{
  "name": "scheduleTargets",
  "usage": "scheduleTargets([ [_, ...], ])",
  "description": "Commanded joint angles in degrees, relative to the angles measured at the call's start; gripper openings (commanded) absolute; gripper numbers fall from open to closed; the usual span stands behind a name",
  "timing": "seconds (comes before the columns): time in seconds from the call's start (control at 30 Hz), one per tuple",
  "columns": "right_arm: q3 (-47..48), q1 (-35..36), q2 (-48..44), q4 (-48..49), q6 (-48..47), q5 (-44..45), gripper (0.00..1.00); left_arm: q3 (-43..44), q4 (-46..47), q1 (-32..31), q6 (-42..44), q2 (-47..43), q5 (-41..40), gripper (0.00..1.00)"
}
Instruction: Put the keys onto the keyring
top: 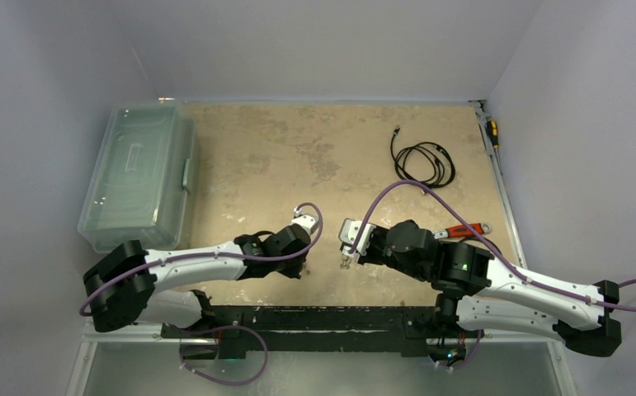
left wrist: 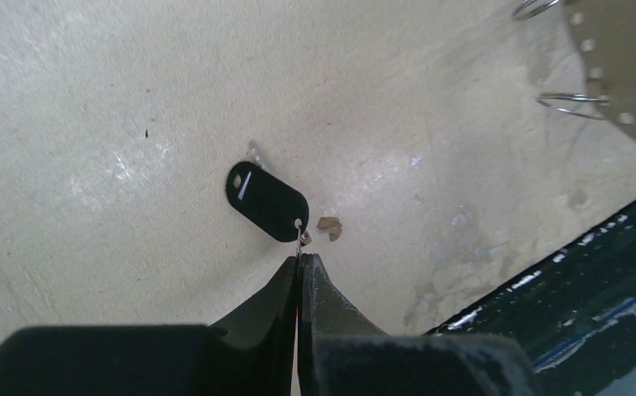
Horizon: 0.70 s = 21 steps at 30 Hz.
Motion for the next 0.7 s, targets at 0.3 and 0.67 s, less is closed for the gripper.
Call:
scheduleTargets([
  [0.3,1.78,0.27,1.57,3.19,0.25,-4.17,0.00,5.97,-7.28,-0.44,5.03,-10.62,-0.73,0.00],
  [0.67,5.45,0.27,6.10,2.81,2.01,-10.10,0.00,12.30,-10.58,-0.71,22.88,-17.36,5.53,0.00],
])
